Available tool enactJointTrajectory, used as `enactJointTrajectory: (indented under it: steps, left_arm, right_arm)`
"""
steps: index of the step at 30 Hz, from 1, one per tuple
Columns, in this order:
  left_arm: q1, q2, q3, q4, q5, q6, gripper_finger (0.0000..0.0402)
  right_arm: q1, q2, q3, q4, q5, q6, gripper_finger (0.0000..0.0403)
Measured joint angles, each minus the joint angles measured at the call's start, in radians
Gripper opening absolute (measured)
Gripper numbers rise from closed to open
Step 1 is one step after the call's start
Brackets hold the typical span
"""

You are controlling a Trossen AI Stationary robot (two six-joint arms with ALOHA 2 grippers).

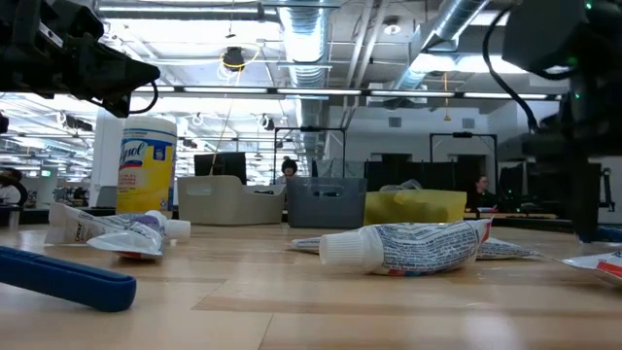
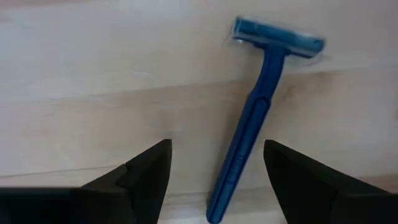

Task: Pick & Place Travel size toiletries
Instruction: Put the razor into the black bin

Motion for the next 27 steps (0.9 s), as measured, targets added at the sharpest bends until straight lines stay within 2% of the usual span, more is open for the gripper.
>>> enactJointTrajectory:
  steps: [4,11,15,22,27]
  left_arm:
    - [0.000,0.000,0.000,0.000,0.000,0.000,0.0010]
    - [0.000,0.000,0.000,0.000,0.000,0.000,0.0010]
    - [0.000,0.000,0.000,0.000,0.000,0.000,0.0010]
    - [0.000,0.000,0.000,0.000,0.000,0.000,0.0010]
    - [0.000,0.000,0.000,0.000,0.000,0.000,0.0010]
  right_arm:
    - [0.000,-0.001,-0.025,0.039,-0.005,0.018,0.0212]
    - [-0.005,-0.002,-0.025,0.039,-0.006,0.015,0.0080]
    - [-0.005,-0.002,-0.025,0.039,-0.004,-0.020,0.0022]
    - [-0.036,0.002,0.011,0.022,-0.004,-0.111,0.0019]
    - [-0.146,0.002,0.121,-0.026,-0.003,-0.339,0.0017]
